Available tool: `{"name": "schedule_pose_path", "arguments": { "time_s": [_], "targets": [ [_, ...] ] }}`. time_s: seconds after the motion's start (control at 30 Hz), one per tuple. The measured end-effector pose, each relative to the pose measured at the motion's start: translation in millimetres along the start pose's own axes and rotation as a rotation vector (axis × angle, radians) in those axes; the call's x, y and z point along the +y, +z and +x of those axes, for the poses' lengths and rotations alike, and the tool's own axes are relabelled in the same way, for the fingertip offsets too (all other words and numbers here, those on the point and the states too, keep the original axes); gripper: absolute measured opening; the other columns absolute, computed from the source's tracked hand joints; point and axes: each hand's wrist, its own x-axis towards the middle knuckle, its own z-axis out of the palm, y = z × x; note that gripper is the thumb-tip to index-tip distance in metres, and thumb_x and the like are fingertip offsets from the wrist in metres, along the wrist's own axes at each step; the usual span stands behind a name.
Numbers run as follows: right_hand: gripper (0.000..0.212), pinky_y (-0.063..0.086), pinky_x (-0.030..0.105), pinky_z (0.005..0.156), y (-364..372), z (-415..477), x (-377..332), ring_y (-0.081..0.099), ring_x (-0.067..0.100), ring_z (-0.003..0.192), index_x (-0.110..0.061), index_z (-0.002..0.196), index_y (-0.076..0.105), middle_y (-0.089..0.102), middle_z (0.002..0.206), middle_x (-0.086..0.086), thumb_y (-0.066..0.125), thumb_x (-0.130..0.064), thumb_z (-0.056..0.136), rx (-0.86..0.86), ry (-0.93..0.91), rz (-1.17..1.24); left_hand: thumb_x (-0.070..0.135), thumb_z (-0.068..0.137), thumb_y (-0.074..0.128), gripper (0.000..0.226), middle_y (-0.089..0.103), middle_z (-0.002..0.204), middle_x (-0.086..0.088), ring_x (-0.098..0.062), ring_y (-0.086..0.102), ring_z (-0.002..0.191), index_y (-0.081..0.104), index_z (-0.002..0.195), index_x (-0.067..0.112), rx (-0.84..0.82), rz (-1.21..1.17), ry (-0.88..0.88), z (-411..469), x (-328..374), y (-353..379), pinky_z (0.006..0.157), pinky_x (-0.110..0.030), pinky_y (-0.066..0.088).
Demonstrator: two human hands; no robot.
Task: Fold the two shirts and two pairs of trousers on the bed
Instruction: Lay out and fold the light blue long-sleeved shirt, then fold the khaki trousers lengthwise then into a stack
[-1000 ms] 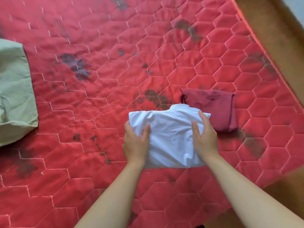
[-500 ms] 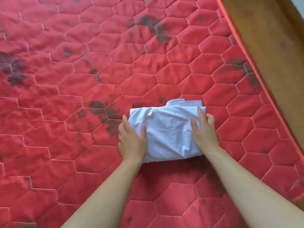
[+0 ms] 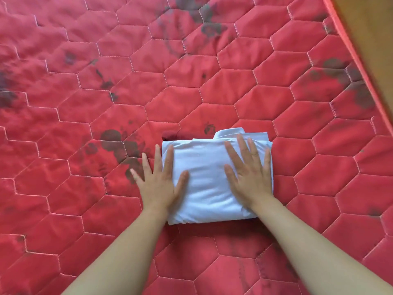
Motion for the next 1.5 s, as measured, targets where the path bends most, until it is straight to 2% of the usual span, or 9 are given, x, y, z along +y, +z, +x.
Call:
{"name": "schedule_pose_path", "arguments": {
  "time_s": [0.1,0.23,0.33,0.4,0.5,0.77,0.9,1.27,1.5],
  "targets": [
    [0.055,-0.012,0.051,0.112,-2,0,0,0.002,0.019,0.144,-0.033,0.146,0.015,0.002,0.155,-0.004,0.022,-0.045,0.092,0.033,-0.028,0.045,0.075,0.077,-0.005,0.071,-0.012,0.157,0.007,-0.027,-0.01,0.144,-0.018,0.139,0.042,0.062,0.007,0.058,-4,-1,-5,0.108,-0.062,-0.006],
    [0.056,-0.015,0.049,0.111,-5,-6,-12,0.005,0.022,0.144,-0.025,0.146,0.026,0.011,0.156,-0.003,0.027,-0.039,0.091,0.104,-0.038,0.047,0.06,0.087,0.022,0.068,0.004,0.156,-0.001,-0.024,0.001,0.144,0.007,0.148,0.032,0.23,-0.06,0.205,-5,18,-15,0.109,-0.057,-0.006],
    [0.056,-0.015,0.047,0.111,-6,-7,-10,0.005,0.02,0.144,-0.03,0.146,0.023,0.008,0.155,-0.006,0.025,-0.038,0.091,0.066,-0.049,0.048,0.056,0.088,0.022,0.064,0.003,0.156,0.002,-0.019,0.006,0.145,0.011,0.147,0.033,0.146,-0.021,0.405,0,28,-15,0.112,-0.055,0.002],
    [0.055,-0.01,0.049,0.113,-10,-7,0,0.006,0.021,0.145,-0.035,0.145,0.019,0.007,0.156,-0.004,0.02,-0.041,0.09,0.025,0.015,0.024,0.06,0.088,0.013,0.062,-0.006,0.156,0.005,-0.018,0.0,0.145,-0.001,0.144,0.038,0.059,0.003,0.388,3,26,-14,0.113,-0.052,-0.001],
    [0.059,-0.008,0.051,0.112,-23,-13,3,0.003,0.021,0.145,-0.031,0.147,0.02,0.008,0.158,-0.003,0.015,-0.046,0.09,0.011,0.11,-0.004,0.062,0.088,0.012,0.062,-0.006,0.158,0.006,-0.017,-0.004,0.145,-0.008,0.143,0.042,0.059,-0.003,0.322,-4,20,-21,0.112,-0.052,-0.005],
    [0.063,0.022,0.046,0.111,-68,-53,-111,0.017,0.027,0.143,-0.025,0.144,0.032,0.024,0.154,0.0,0.032,-0.052,0.087,-0.007,-0.044,0.184,0.067,0.085,0.016,0.068,0.007,0.158,0.006,-0.024,0.005,0.145,-0.002,0.146,0.043,0.045,-0.029,0.222,-66,-38,-77,0.109,-0.062,0.004],
    [0.061,0.022,0.042,0.112,-68,-75,-196,0.017,0.027,0.142,-0.021,0.144,0.033,0.026,0.153,0.002,0.049,-0.046,0.09,-0.073,-0.087,0.2,0.067,0.083,0.017,0.07,0.016,0.156,0.007,-0.022,0.01,0.144,0.005,0.147,0.04,0.089,-0.047,0.166,-101,-111,-106,0.109,-0.061,0.007],
    [0.056,0.023,0.041,0.113,-25,-138,-508,0.019,0.025,0.141,-0.018,0.142,0.037,0.03,0.151,0.004,0.043,-0.045,0.093,-0.07,-0.143,0.222,0.068,0.082,0.014,0.073,0.026,0.153,0.004,-0.02,0.018,0.142,0.02,0.146,0.033,0.126,-0.041,0.09,-176,-425,-188,0.11,-0.058,0.013],
    [0.051,0.032,0.041,0.108,7,-134,-668,0.032,0.022,0.134,-0.014,0.135,0.046,0.041,0.142,0.004,0.046,-0.042,0.092,-0.086,-0.293,0.249,0.059,0.088,0.028,0.064,0.036,0.146,0.002,-0.018,0.031,0.135,0.032,0.142,0.025,0.186,-0.062,-0.027,-196,-588,-216,0.109,-0.049,0.024]
  ]
}}
